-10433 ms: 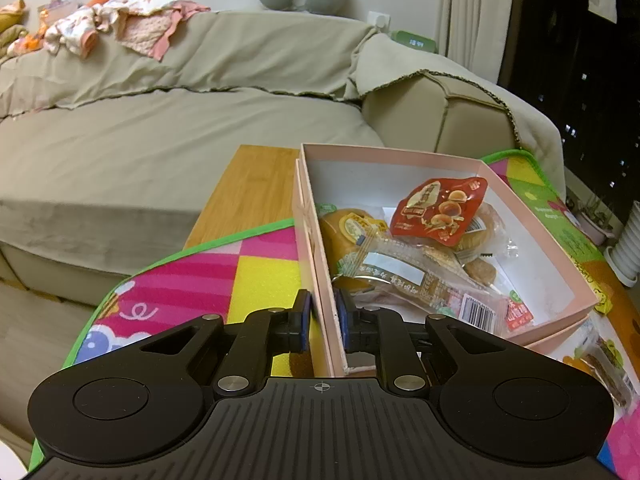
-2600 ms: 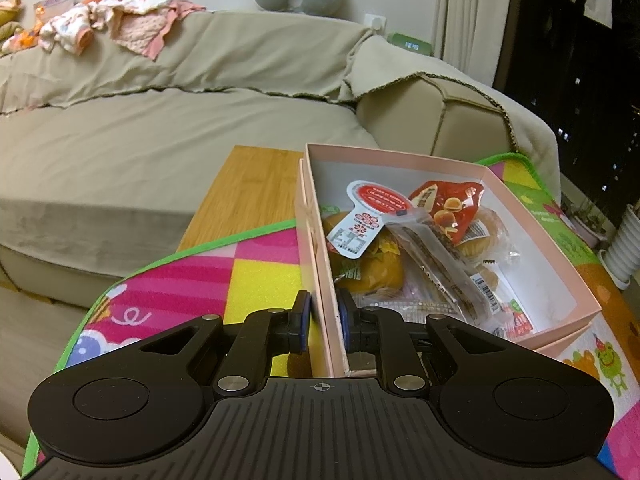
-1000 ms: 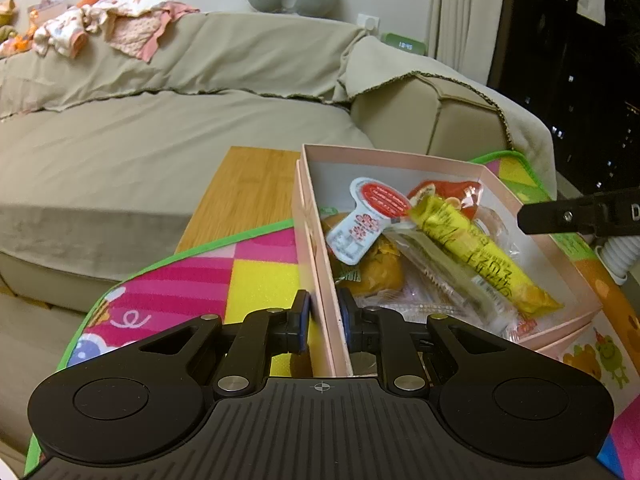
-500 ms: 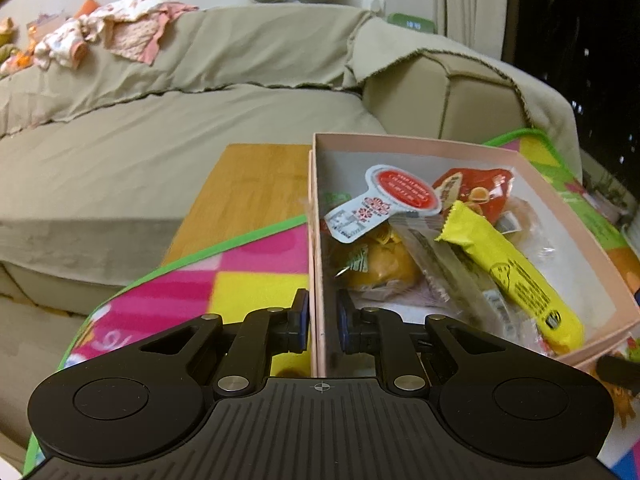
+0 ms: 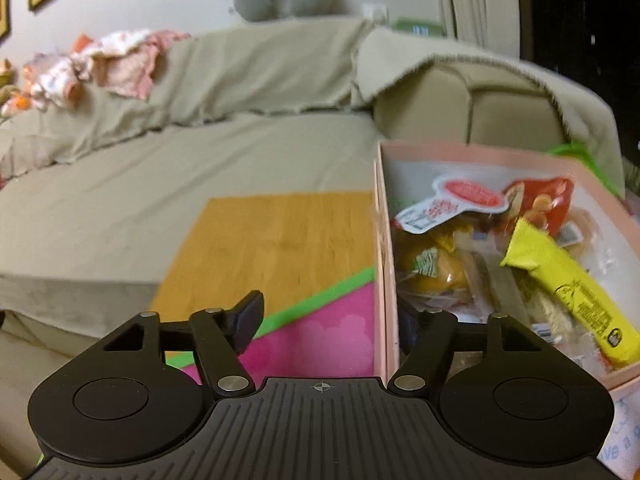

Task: Organize objects

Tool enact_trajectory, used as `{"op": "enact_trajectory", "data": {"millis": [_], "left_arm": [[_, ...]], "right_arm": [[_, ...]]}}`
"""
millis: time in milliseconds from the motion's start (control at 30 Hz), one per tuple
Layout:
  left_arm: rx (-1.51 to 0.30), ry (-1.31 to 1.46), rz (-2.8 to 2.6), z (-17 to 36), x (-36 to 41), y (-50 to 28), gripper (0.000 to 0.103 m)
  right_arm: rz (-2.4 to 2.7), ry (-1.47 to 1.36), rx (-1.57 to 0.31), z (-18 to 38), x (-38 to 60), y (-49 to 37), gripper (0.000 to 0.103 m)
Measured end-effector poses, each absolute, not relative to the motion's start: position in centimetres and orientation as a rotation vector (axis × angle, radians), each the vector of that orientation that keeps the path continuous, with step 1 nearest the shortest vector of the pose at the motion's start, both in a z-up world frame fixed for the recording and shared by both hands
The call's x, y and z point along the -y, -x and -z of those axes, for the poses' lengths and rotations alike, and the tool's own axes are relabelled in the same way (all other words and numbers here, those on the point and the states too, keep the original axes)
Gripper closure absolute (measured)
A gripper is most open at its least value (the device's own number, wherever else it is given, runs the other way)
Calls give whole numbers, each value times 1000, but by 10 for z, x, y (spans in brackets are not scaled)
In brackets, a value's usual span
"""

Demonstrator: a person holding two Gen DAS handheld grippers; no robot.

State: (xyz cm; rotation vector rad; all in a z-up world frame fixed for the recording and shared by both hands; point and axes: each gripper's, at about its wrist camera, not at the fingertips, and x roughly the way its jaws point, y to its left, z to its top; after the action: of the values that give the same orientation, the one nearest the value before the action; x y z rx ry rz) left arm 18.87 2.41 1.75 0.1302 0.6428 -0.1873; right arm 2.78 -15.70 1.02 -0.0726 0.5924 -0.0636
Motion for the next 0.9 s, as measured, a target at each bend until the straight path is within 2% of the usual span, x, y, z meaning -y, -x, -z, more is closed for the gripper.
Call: {"op": "enact_trajectory", "data": {"millis": [33,133,333,533,667,900], "left_arm": [[-617,-126,194,-20,-27,-182,31],[-547,-134,211,-32,-35,-157,30],[-460,-157,183,-62,-47,-70,33],[-612,-144,278,-25,-43,9,33],[-659,-121,282,-5,-35,22,33],[-617,-111,231,1,-33,32,32]], "right_arm": [[71,58,-591,-11,160,-22,13],[79,19,-588,-15,167,1,0],[56,-76,-689,-13,163,46,0],[40,-22,-728,8,133,70,0],[69,-6,-745,16,127,71,0],[170,-86,-673,23,139,76,0]]}}
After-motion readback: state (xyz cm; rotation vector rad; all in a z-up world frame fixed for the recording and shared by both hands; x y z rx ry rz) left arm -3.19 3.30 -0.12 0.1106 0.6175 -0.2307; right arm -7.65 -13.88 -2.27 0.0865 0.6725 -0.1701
